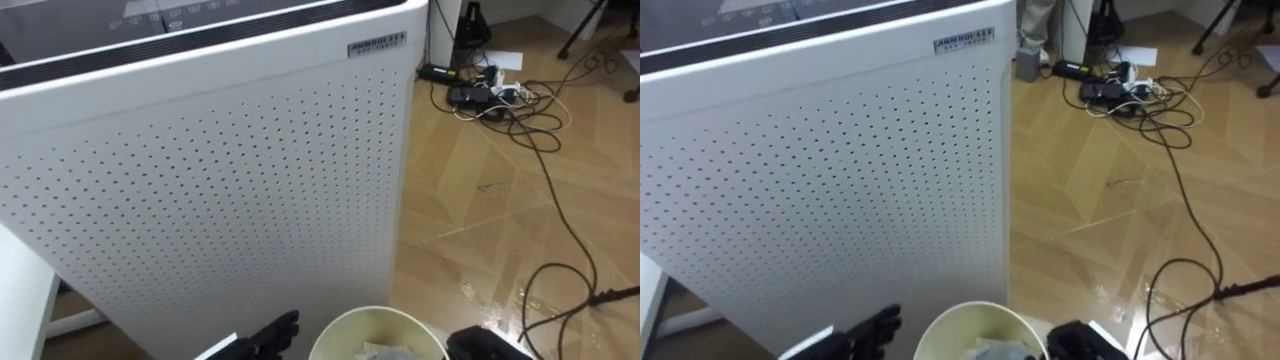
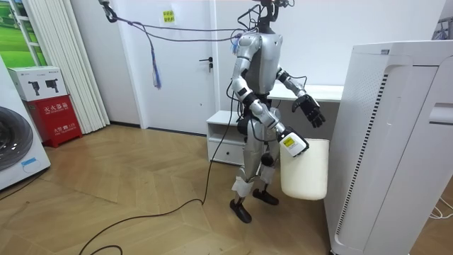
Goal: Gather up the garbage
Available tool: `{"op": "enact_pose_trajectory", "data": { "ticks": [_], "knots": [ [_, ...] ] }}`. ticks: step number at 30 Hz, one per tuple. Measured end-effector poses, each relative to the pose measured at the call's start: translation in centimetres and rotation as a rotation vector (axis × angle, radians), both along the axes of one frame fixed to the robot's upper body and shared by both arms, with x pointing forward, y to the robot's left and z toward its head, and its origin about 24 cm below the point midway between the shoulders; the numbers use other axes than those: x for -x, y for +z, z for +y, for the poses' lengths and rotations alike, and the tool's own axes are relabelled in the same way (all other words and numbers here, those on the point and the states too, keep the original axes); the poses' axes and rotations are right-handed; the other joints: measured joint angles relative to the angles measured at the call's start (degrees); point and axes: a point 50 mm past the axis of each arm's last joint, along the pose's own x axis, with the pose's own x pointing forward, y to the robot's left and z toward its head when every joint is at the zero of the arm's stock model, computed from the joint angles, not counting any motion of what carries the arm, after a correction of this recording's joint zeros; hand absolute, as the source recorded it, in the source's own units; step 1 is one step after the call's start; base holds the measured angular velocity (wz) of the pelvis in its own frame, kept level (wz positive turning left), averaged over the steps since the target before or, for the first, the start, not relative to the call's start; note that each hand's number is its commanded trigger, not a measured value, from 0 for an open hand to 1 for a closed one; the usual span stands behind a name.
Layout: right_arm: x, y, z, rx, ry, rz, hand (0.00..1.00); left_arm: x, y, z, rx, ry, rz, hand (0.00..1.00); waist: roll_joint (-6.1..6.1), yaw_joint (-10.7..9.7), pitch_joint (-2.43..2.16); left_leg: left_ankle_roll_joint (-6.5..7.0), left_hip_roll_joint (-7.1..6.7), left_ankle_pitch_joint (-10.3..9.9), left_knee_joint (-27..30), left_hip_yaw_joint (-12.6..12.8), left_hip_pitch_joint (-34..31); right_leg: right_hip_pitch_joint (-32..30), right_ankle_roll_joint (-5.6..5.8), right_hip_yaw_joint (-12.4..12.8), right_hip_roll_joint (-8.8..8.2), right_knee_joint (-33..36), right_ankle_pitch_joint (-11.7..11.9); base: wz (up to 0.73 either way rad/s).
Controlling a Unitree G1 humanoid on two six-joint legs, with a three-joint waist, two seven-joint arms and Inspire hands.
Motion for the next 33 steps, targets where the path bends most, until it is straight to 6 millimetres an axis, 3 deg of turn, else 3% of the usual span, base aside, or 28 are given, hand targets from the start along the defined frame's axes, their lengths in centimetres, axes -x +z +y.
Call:
{"op": "enact_pose_trajectory", "data": {
  "ticks": [10,16,19,22,24,28,32,33],
  "knots": [
    [0.7,0.9,-2.3,0.019,-0.155,-0.060,1.00,2.3,-0.5,3.4,0.013,0.211,0.049,0.00,0.01,0.10,-0.10,-0.64,0.12,-0.76,-1.89,0.52,4.83,5.17,0.08,0.43,0.74,-3.52,0.29,-0.04],
    [1.6,0.9,-3.1,0.016,-0.258,-0.073,1.00,6.2,-2.9,6.0,0.029,0.475,0.173,0.00,-0.44,1.70,0.19,-1.24,0.38,-1.15,-3.38,1.44,6.70,5.95,0.02,1.28,1.04,-3.70,0.27,-0.12],
    [2.2,0.7,-3.1,0.013,-0.307,-0.076,1.00,8.6,-4.7,7.0,0.038,0.703,0.252,0.00,-0.63,1.86,0.31,-1.35,0.40,-1.23,-3.80,1.61,6.72,5.78,0.02,1.29,1.09,-3.73,0.27,0.00],
    [3.1,0.1,-3.0,-0.016,-0.383,-0.056,1.00,10.9,-6.4,7.6,0.003,0.878,0.349,0.00,-1.24,2.40,0.66,-1.38,0.47,-1.27,-4.29,2.24,7.38,5.94,0.02,1.60,1.11,-3.77,0.27,-0.10],
    [4.0,-0.8,-3.0,-0.039,-0.442,-0.025,1.00,12.7,-7.5,7.9,-0.044,1.002,0.429,0.00,-1.64,2.78,0.57,-1.39,0.55,-1.47,-4.41,2.69,7.80,6.36,0.02,1.04,1.05,-3.94,0.27,-0.10],
    [6.5,-3.4,-3.2,-0.038,-0.525,0.102,1.00,13.9,-8.9,7.5,-0.105,1.103,0.527,0.00,-2.32,2.88,0.11,-1.37,0.41,-1.82,-4.15,2.23,8.81,8.18,0.04,0.44,1.01,-4.76,0.29,0.07],
    [8.5,-5.0,-3.2,-0.033,-0.591,0.190,1.00,15.6,-10.1,6.9,-0.153,1.160,0.637,0.00,-2.48,2.23,0.16,-1.34,0.37,-1.89,-3.85,1.89,8.87,8.64,0.04,-0.03,1.00,-5.03,0.29,0.02],
    [9.0,-5.4,-3.4,-0.029,-0.609,0.216,1.00,16.3,-10.3,6.9,-0.176,1.178,0.676,0.00,-2.47,1.59,-0.08,-1.36,0.26,-1.89,-3.80,1.51,8.80,8.83,0.04,-0.22,1.02,-5.40,0.29,0.06]
  ]
}}
